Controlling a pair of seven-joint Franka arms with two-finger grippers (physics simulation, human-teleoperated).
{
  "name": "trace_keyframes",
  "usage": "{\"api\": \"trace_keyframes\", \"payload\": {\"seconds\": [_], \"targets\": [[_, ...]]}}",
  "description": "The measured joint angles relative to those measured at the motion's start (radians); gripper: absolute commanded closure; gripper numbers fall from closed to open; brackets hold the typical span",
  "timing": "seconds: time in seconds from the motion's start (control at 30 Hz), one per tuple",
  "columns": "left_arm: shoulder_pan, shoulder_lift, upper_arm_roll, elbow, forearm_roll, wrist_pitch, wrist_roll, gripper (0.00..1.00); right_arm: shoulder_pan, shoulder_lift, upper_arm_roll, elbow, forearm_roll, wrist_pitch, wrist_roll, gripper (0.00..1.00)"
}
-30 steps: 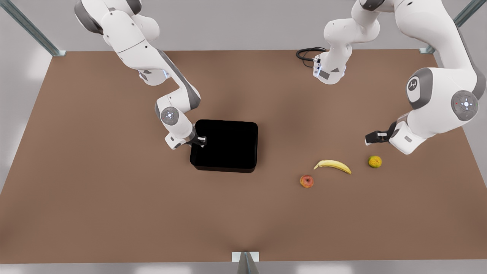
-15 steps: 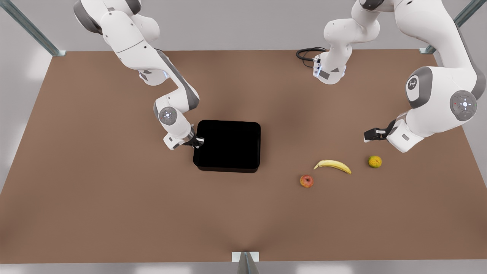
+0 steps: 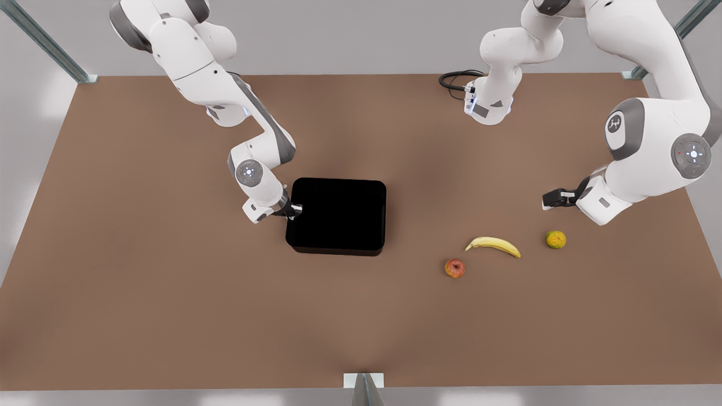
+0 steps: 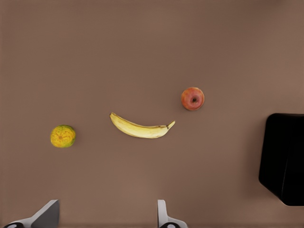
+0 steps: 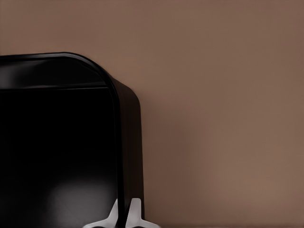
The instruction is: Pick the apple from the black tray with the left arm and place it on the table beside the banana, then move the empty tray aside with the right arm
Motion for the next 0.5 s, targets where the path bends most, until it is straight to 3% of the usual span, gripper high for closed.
{"api": "trace_keyframes", "payload": {"seconds": [0.23, 0.5], "targets": [[0.002, 0.0, 0.002, -0.001, 0.0, -0.002, 0.006, 0.0, -0.014, -0.051, -0.001, 0.0, 0.004, -0.026, -0.021, 0.83], [0.002, -0.002, 0.001, 0.002, -0.001, 0.003, 0.01, 0.0, -0.164, -0.29, -0.003, 0.005, 0.007, -0.236, -0.107, 0.85]]}}
